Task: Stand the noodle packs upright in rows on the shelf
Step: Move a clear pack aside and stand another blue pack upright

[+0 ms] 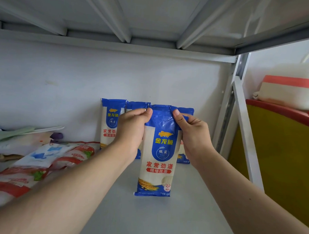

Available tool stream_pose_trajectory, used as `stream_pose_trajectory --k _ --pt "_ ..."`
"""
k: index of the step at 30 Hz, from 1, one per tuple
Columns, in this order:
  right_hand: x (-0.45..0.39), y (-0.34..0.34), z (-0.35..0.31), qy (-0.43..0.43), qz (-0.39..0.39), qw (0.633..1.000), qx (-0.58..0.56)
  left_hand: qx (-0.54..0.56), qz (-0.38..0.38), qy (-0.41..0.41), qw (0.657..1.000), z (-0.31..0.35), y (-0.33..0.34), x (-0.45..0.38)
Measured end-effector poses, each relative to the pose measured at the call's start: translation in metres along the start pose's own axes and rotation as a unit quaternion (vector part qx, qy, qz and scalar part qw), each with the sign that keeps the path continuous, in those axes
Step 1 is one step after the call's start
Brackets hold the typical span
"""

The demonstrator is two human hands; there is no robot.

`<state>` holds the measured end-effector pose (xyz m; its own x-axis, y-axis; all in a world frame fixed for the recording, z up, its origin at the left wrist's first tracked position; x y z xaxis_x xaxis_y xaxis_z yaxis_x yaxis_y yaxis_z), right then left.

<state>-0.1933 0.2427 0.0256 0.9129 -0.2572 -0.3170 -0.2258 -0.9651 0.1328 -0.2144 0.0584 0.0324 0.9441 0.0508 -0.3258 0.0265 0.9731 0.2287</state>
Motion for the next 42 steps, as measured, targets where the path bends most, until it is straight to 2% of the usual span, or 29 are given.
stream_pose_trajectory --k 5,11,14,18,21,24,26,32,37,42 --pt "-0.001 -0.002 0.003 0.009 0.01 0.999 -0.043 -0.015 -0.091 -0.023 0.995 -0.022 0.012 0.014" --pt "-0.006 -0.013 -0.002 0.011 0.031 0.998 -0.046 -0.165 -0.203 -0.122 0.957 -0.094 0.016 0.038" --pt "-0.006 -0.013 -0.004 0.012 0.027 0.999 -0.039 -0.219 -0.188 -0.121 0.95 -0.111 0.013 0.04" --pt "-0.009 -0.018 -0.006 0.013 0.022 1.0 -0.015 -0.219 -0.153 -0.105 0.958 -0.11 0.011 0.036" --pt "-0.003 -0.022 0.006 0.026 -0.034 0.999 -0.001 -0.202 -0.129 -0.096 0.966 -0.107 0.008 0.032" --pt "0.015 -0.024 0.045 0.069 -0.111 0.989 0.065 -0.19 -0.126 -0.089 0.97 -0.105 0.008 0.029" --pt "0.028 -0.026 0.066 0.085 -0.132 0.983 0.098 -0.189 -0.134 -0.091 0.968 -0.107 0.011 0.03" --pt "0.032 -0.047 0.081 0.084 -0.064 0.992 0.064 -0.183 -0.147 -0.082 0.969 -0.115 0.024 0.035" --pt "0.025 -0.065 0.075 0.086 -0.036 0.993 0.077 -0.22 -0.184 -0.086 0.954 -0.134 0.04 0.045" --pt "0.022 -0.08 0.078 0.089 0.0 0.991 0.096 -0.2 -0.148 -0.071 0.966 -0.138 0.052 0.042"
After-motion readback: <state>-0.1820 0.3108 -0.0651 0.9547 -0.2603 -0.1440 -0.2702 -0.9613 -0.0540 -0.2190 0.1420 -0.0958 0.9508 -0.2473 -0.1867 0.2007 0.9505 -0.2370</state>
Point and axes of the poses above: each hand's wrist, its own x-axis away from the middle knuckle, its own y-axis out of the palm, z = x × y, the point moved 10 cm from there along -x, towards the middle knuckle, and after that the axes turned 1 degree about x, right-handed, at the moved point
